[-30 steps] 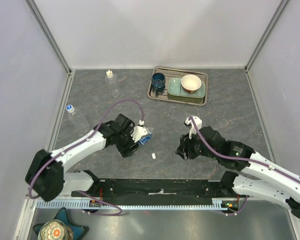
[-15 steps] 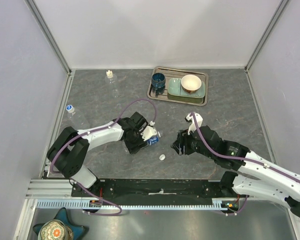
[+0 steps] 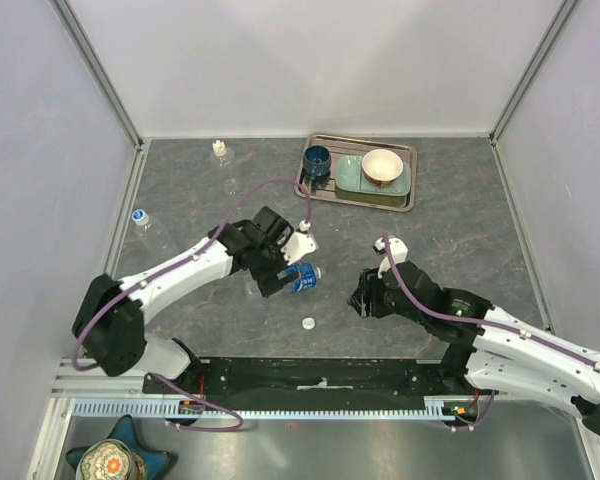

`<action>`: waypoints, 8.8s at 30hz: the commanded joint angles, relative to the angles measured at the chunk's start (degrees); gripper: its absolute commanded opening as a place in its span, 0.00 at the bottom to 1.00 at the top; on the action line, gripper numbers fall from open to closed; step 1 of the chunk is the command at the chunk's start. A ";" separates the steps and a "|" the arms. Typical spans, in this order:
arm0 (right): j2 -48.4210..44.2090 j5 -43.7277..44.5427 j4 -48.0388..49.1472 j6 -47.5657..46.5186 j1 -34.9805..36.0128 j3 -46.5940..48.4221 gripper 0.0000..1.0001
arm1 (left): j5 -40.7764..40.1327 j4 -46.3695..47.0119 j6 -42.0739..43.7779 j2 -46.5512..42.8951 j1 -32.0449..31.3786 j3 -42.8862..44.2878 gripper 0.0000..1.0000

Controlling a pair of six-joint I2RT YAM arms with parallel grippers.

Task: Screw on the bottle caps
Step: Place the plastic bottle at the center of the board, then pick up the bottle cap from the center of the board, then pick up the plastic bottle at the center of the board.

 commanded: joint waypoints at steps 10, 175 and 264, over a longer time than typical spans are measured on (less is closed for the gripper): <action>-6.51 8.09 -2.84 3.35 0.25 3.41 0.49 | 14.92 -2.94 -3.44 -4.83 -11.58 1.94 0.43; -7.91 -10.45 50.50 -61.24 0.34 3.95 0.62 | 78.11 114.51 -124.05 9.43 10.12 19.07 0.02; -13.54 -15.29 27.66 -41.74 0.42 16.16 0.28 | 13.68 3.04 26.54 3.96 12.75 2.01 0.99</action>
